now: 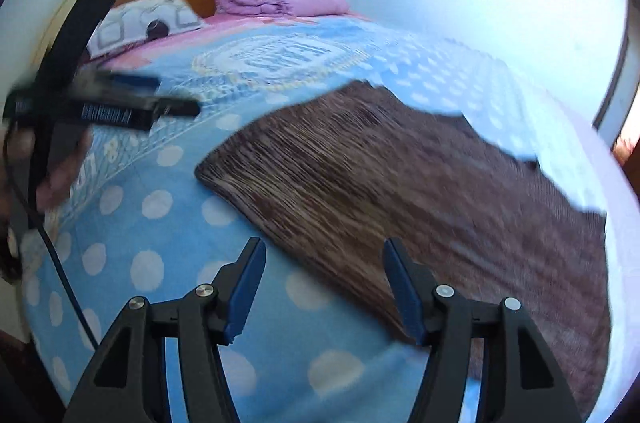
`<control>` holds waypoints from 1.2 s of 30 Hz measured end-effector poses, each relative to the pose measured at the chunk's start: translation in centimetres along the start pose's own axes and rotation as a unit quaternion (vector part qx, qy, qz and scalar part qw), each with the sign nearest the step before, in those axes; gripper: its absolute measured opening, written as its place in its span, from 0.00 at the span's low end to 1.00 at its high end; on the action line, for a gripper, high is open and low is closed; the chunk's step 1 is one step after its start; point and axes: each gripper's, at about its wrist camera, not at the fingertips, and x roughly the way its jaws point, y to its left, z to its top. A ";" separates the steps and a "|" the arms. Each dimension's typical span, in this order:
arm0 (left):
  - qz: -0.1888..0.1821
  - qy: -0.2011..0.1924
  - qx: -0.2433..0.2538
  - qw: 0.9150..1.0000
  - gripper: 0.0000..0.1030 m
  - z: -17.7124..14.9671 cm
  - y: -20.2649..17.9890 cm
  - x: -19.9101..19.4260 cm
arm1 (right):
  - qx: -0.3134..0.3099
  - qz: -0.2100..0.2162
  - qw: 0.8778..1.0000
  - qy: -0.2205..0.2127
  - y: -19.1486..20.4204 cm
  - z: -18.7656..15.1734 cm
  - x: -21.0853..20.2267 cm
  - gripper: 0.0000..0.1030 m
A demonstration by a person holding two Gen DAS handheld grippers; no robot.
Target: Fold small clothes
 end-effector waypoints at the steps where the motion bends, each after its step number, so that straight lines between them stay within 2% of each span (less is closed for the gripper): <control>1: -0.005 -0.004 -0.001 1.000 0.99 0.5 0.4 0.1 | -0.015 -0.003 1.000 -0.002 0.7 0.4 0.3 0.60; 8: -0.040 0.008 -0.027 0.999 1.00 3.3 1.9 2.6 | -0.088 -0.025 0.996 0.002 5.2 2.4 3.2 0.60; 13: -0.080 0.017 -0.012 0.997 1.00 4.9 0.2 4.6 | -0.106 -0.026 0.994 0.008 7.0 3.1 4.9 0.60; 17: -0.115 0.042 -0.002 0.992 1.00 5.9 -1.6 7.0 | -0.107 -0.046 0.993 0.011 7.4 3.4 5.6 0.60; 20: -0.113 0.053 0.005 0.992 1.00 6.6 -2.4 8.7 | -0.090 -0.058 0.994 0.009 6.4 3.8 5.8 0.60; 22: -0.112 0.061 0.012 0.992 1.00 7.1 -2.9 9.8 | -0.073 -0.052 0.996 0.013 5.7 3.8 6.0 0.50; 28: -0.123 0.083 0.019 0.989 0.99 8.1 -4.3 12.6 | -0.081 -0.057 0.995 0.012 6.2 3.5 6.4 0.48; 33: -0.127 0.100 0.021 0.987 0.90 8.2 -5.4 14.4 | -0.093 -0.065 0.994 0.007 6.8 3.2 6.4 0.45; 36: -0.129 0.105 0.021 0.986 0.82 8.1 -5.6 15.0 | -0.095 -0.062 0.994 0.005 6.9 3.2 6.5 0.39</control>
